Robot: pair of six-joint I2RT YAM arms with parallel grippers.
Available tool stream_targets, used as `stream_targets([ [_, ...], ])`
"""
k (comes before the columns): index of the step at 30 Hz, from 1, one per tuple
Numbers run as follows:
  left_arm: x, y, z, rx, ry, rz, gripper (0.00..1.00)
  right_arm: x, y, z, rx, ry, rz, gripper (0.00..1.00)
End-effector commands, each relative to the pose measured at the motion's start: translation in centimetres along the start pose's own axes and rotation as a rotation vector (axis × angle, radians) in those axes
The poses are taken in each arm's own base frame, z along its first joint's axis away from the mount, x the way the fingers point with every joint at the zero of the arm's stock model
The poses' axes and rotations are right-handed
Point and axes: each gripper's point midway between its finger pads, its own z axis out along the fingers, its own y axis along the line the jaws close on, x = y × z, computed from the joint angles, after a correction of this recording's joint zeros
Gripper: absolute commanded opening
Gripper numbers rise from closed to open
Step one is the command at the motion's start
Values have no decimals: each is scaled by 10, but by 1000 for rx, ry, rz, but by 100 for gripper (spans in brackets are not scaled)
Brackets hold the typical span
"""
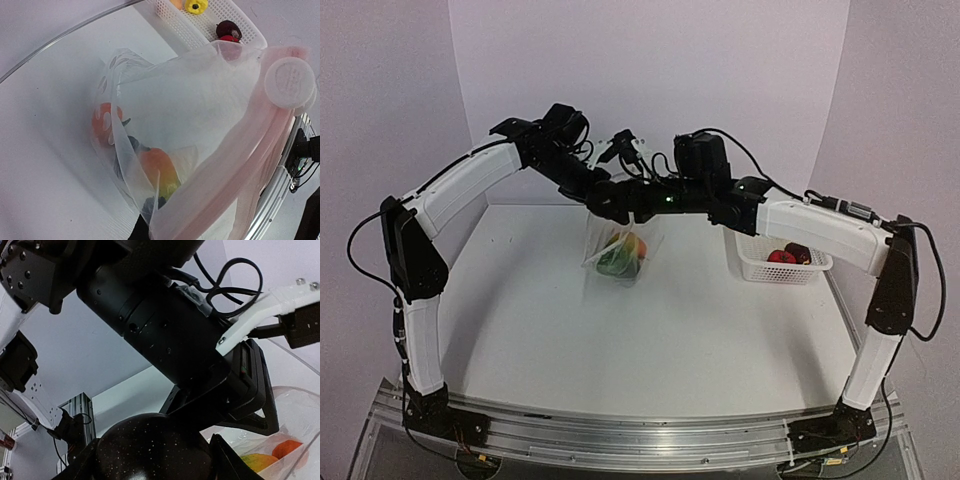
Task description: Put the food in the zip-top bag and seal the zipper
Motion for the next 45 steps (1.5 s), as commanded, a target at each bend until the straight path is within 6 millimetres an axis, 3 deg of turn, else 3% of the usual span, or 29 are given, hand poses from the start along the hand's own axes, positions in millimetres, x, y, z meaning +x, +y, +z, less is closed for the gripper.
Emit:
stream_targets([
  [1,-25,-35,-44,66,-111,50,0,-15,-20,13,58,-126,113,0],
  [8,-25,-37,-47,72,-114,51,0,44,-81,2,365,-63,126,0],
  [11,-25,-38,-47,76,-113,51,0,57,-95,-4,441,-48,120,0],
  [23,-12,-61,-37,186,-67,55,0,27,-111,-5,559,-93,158,1],
  [27,-16,-70,-41,226,-79,59,0,28,-115,-3,610,-76,164,23],
  [30,-16,-77,-43,264,-80,56,0,26,-114,-2,619,-47,135,45],
  [33,-15,-77,-43,281,-77,40,0,16,-103,-3,591,-11,104,74],
  [35,-15,-72,-42,280,-76,24,0,7,-93,-4,562,7,77,84],
  [45,-15,-41,-40,284,-74,-82,0,-33,-34,-28,418,24,-42,87],
])
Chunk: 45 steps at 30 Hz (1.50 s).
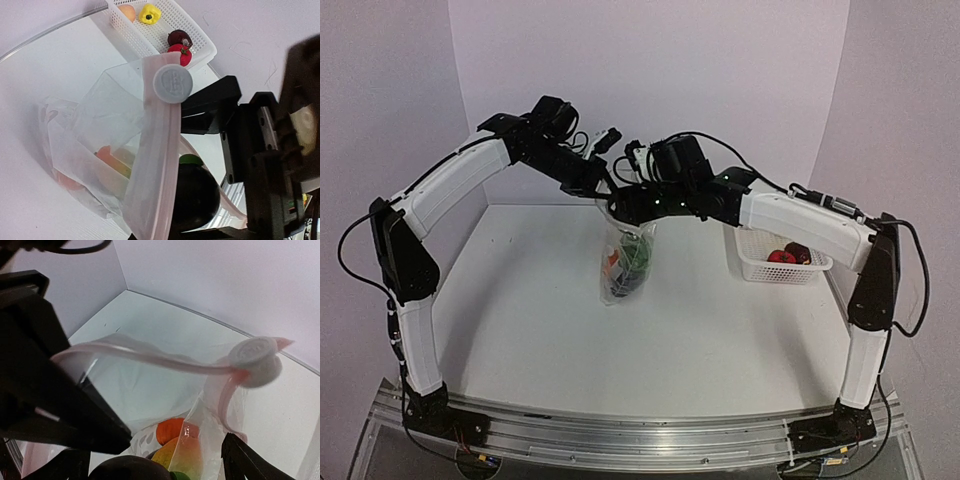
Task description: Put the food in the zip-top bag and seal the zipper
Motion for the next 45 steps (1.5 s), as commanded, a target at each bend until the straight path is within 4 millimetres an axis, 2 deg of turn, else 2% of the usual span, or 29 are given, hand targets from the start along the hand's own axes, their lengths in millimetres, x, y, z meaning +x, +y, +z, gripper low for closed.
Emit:
stream_targets([
  [1,-6,-8,-13,58,-32,-26,0,-54,35,-57,-137,-121,-55,87],
  [7,2,-8,-7,99,-7,-56,0,-49,35,-55,-136,-95,-68,88],
  [13,13,2,-4,101,17,-105,0,-68,39,-66,-149,-134,-56,88],
  [15,11,7,-6,106,11,-128,0,-75,33,-73,-116,-146,-47,88],
  [17,11,17,-8,106,6,-159,0,-76,16,-81,-34,-135,-13,84],
  [19,12,23,-9,88,6,-171,0,-68,-5,-84,48,-97,43,79],
  [21,12,24,-10,87,5,-169,0,-44,-13,-76,51,-15,121,74],
  [24,10,23,-11,86,0,-164,0,-16,0,-60,-35,93,216,73],
  [29,10,22,-12,86,-1,-165,0,11,13,-40,-118,198,305,72],
  [31,11,22,-12,85,0,-165,0,20,6,-32,-99,220,319,70],
  [33,10,22,-13,86,-2,-163,0,25,-5,-26,-78,235,360,64],
  [36,10,21,-13,86,-4,-161,0,21,-6,-19,-84,227,357,55],
  [43,10,19,-16,87,-7,-155,0,41,-14,2,-50,271,348,47],
  [45,10,19,-16,87,-8,-153,0,44,-19,4,-35,274,351,33],
])
